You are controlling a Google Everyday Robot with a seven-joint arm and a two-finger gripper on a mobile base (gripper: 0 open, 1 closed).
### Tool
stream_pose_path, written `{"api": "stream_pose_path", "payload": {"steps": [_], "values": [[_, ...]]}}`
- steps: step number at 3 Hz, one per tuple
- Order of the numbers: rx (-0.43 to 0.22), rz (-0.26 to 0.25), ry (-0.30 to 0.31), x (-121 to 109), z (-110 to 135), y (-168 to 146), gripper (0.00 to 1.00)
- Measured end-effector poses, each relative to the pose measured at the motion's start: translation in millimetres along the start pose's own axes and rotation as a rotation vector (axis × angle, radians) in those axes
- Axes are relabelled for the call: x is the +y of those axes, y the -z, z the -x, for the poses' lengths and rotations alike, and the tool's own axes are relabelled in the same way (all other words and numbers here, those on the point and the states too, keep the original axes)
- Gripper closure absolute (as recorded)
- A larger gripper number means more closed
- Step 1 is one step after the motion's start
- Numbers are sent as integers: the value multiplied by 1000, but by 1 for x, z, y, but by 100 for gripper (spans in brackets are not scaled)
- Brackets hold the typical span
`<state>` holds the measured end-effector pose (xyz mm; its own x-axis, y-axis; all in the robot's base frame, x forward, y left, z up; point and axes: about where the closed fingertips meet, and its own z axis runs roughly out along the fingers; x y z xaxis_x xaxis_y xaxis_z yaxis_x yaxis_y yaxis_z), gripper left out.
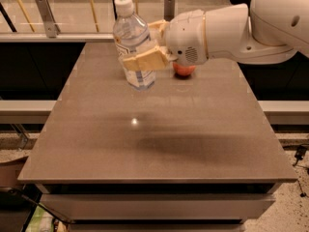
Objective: Pick blue plastic bottle
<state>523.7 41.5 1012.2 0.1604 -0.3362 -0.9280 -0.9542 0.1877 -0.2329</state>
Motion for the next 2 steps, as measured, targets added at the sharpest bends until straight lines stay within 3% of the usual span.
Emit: {"api": "stream_pose_path", "payload": {"steps": [1, 2], "values": [[29, -24, 60, -5, 36, 3, 100], [29, -23, 60, -5, 36, 3, 100]]}}
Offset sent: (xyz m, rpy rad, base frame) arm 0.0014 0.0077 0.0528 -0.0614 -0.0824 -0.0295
